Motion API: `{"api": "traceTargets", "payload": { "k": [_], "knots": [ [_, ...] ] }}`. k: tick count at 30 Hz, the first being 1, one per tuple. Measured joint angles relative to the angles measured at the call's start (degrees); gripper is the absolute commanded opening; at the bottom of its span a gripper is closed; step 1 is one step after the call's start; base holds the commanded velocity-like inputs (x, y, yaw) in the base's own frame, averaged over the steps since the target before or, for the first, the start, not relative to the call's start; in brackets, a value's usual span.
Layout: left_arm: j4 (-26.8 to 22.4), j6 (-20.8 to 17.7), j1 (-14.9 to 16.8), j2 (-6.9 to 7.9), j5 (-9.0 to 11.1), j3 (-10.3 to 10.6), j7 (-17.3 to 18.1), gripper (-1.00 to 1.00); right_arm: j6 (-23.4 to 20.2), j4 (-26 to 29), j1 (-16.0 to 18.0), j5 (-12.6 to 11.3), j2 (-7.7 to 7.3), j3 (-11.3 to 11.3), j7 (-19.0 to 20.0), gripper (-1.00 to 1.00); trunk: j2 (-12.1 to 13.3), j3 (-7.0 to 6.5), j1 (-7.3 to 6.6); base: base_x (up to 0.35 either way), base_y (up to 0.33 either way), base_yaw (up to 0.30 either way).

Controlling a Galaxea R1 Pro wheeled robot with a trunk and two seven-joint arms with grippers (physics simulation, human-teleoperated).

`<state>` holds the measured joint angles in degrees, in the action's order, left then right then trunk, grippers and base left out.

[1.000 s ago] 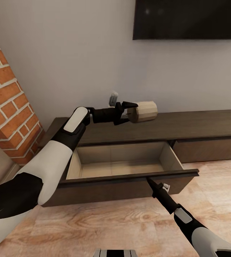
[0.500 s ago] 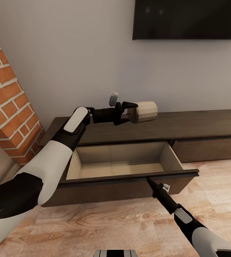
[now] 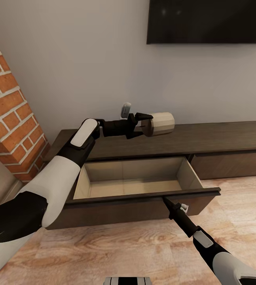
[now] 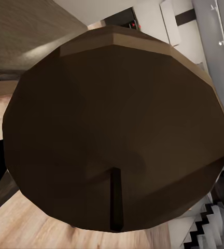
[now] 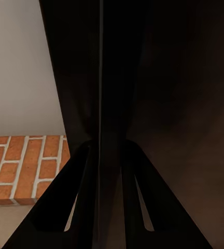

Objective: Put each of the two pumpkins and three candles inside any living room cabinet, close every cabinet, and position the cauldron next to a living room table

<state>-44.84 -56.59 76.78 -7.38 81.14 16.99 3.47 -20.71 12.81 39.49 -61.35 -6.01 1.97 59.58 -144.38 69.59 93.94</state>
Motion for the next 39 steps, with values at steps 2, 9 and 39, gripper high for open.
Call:
{"api": "traceTargets", "payload": {
  "k": [2, 9, 39],
  "knots": [
    [-0.01, 0.00, 0.00, 0.00, -0.01, 0.00, 0.00, -1.00, 0.00, -0.01, 0.00, 0.00, 0.00, 0.00, 0.01, -1.00, 0.00, 0.00, 0.00, 0.000, 0.000, 0.000],
    [-0.02, 0.00, 0.00, 0.00, -0.01, 0.04, 0.00, -1.00, 0.00, -0.02, 0.00, 0.00, 0.00, 0.00, 0.02, -1.00, 0.00, 0.00, 0.00, 0.000, 0.000, 0.000],
    [0.08, 0.01, 0.00, -0.01, -0.25, 0.06, 0.01, -1.00, -0.75, 0.06, 0.03, -0.01, 0.96, -1.53, 2.23, 1.00, -0.01, -0.01, 0.01, -0.060, 0.000, 0.000]
  ]
}}
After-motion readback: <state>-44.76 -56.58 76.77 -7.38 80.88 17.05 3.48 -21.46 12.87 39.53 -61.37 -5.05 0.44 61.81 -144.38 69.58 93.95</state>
